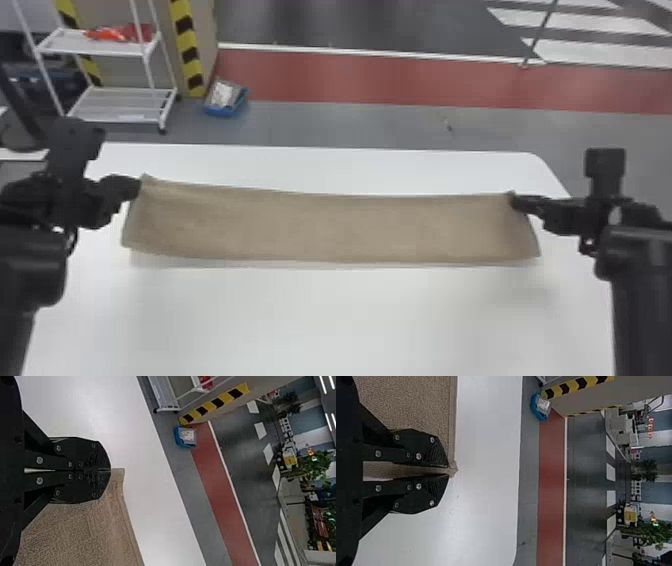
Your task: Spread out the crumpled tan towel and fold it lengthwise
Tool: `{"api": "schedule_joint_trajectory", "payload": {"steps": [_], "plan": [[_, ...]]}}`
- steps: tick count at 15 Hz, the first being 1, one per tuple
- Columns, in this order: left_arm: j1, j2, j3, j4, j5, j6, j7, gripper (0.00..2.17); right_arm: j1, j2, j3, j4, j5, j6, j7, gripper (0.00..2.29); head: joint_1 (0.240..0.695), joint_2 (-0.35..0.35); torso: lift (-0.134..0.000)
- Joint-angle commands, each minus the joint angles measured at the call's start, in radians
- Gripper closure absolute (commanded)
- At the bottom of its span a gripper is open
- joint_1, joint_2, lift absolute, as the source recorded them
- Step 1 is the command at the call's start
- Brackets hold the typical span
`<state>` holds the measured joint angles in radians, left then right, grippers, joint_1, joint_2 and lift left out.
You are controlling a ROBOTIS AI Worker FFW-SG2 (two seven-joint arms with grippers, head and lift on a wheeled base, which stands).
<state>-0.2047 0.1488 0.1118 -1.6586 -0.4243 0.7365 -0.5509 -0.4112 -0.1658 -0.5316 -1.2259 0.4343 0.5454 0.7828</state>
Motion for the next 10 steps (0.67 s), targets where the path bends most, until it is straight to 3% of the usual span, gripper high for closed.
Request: {"api": "schedule_joint_trajectory", "payload": {"steps": [1, 10], "plan": [[-0.018, -0.002, -0.003, 0.033, -0.001, -0.016, 0.003, 1.74, 0.008, 0.000, -0.011, -0.004, -0.003, 0.000, 0.000, 1.00, 0.695, -0.116, -0.124], [-0.052, 0.005, -0.027, 0.132, -0.024, -0.035, 0.020, 1.74, -0.001, 0.000, 0.035, -0.006, 0.024, 0.015, -0.014, 1.00, 0.695, -0.114, -0.124]]}}
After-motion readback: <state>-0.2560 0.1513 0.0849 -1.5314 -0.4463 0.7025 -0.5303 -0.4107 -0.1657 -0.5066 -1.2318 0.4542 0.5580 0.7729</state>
